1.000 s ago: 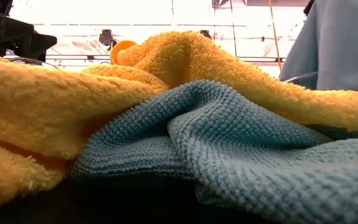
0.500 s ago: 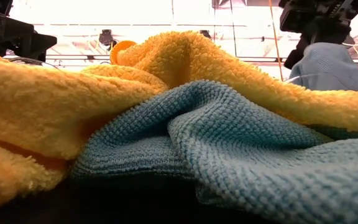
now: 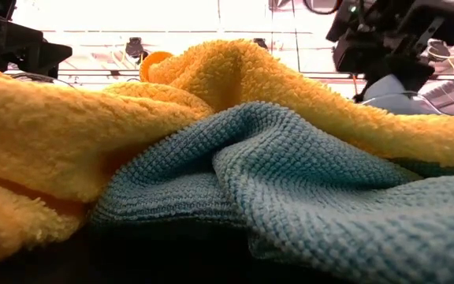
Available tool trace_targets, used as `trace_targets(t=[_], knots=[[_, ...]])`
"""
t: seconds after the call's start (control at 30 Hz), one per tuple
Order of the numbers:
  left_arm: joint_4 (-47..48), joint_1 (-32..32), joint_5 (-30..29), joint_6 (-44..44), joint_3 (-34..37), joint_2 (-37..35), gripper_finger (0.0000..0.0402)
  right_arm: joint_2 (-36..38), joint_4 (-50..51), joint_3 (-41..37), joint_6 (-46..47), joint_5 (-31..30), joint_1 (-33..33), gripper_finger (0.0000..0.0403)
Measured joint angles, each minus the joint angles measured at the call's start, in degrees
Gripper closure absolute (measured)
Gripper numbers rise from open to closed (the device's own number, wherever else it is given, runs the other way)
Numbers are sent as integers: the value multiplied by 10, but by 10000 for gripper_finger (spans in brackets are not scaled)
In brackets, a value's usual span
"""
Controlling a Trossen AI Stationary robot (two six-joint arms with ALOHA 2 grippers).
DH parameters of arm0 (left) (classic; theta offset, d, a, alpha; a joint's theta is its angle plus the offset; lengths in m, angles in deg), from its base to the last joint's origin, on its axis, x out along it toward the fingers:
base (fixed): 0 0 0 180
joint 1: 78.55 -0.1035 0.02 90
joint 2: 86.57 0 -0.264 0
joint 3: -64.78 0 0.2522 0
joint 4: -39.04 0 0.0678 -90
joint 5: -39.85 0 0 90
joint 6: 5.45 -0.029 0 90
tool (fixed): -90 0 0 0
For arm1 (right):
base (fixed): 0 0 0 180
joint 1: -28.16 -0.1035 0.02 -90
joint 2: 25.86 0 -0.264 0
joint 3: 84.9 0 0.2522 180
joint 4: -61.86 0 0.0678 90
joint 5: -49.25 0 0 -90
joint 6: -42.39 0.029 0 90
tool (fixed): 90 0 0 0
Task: Sort microfiber towel by color & place in baskets
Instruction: Put the blue microfiber towel into the right transparent bin
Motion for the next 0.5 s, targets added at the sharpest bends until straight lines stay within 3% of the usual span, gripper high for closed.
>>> trace_targets(t=[0.5], knots=[[0,0,0,0,0,0,176,-112,-34,1,-11,-55,-3,394]])
